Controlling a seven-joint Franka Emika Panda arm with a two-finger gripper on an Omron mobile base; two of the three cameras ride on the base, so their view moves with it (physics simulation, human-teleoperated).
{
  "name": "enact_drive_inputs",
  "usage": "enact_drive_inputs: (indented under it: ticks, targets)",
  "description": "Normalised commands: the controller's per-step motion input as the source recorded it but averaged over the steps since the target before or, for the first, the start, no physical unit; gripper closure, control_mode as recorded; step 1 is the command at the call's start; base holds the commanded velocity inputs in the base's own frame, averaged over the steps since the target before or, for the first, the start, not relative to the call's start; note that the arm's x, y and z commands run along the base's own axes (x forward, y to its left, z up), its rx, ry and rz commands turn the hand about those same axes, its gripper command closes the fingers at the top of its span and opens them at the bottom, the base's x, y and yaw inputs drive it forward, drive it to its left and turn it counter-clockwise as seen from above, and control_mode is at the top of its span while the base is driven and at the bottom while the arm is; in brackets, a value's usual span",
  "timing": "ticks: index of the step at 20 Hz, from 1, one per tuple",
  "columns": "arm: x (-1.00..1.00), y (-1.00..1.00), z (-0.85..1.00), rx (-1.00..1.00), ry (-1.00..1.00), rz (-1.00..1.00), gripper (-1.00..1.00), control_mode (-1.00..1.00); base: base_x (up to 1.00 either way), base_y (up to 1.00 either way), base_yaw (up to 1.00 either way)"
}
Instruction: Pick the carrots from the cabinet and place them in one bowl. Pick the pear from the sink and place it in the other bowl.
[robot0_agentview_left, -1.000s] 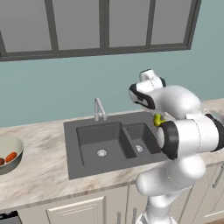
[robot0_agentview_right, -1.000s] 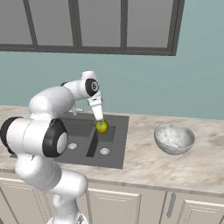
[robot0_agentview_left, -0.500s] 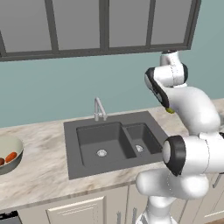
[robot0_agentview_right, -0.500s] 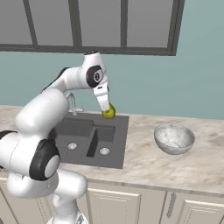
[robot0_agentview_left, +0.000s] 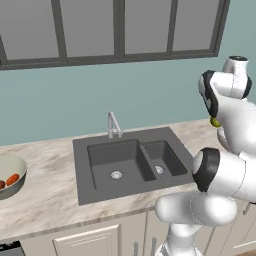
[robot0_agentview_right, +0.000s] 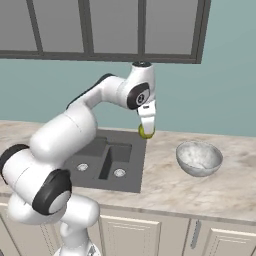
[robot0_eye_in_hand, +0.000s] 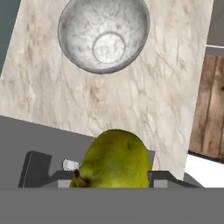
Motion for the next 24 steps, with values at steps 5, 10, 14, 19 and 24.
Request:
enact_drive_inputs:
  ticks: [5,10,14,19,24]
  targets:
    - [0.14,-0.53,0.04,-0.04,0.06,0.03,1.0,-1.0,0.0,0.0,0.0]
    - [0.14,-0.64,0.01,-0.06,0.09,0.0,1.0,-1.0,0.0,0.0,0.0]
    - [0.1,-0.9,-0.32,0.0,0.0,0.0,1.0,-1.0,0.0,0.0,0.0]
    - [0.18,-0.86,-0.32,0.06,0.01,-0.04,1.0,-1.0,0.0,0.0,0.0]
    - [0.19,-0.29,-0.13,0.11,-0.04,0.01,1.0,-1.0,0.0,0.0,0.0]
